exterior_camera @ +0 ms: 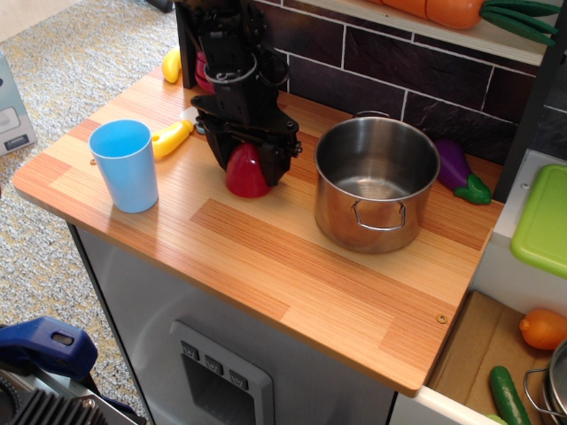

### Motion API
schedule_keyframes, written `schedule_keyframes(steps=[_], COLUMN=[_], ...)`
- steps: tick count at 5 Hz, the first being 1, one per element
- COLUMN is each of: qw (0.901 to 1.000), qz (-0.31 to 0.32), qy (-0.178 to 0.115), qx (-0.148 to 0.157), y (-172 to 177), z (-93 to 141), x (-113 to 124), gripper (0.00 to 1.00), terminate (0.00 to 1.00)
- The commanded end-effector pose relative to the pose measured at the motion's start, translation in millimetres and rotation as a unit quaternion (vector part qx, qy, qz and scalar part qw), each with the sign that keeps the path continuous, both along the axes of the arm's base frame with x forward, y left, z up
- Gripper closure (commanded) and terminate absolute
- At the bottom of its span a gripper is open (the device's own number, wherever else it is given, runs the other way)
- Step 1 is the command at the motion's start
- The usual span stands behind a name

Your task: Put sweet potato in pot

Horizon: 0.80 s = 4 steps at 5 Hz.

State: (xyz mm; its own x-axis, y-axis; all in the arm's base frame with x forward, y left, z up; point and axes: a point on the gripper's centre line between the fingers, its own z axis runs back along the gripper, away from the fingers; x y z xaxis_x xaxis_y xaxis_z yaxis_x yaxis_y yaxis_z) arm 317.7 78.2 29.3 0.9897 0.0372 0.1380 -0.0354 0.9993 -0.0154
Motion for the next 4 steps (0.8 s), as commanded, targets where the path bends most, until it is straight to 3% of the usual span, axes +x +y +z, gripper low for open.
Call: schedule_keyframes(steps=[1,2,4], qw=[0.9964,0.9933,0.9955], qz=[-0.007,0.011,0.034], qy=[-0.027,-0.068,-0.067], qx=[0.081,0.093,0.058], y=[5,-30,-105], z=[84,104,114], x=[11,19,36], gripper=[1.0,1.0,1.0], terminate=[0.0,0.0,0.0])
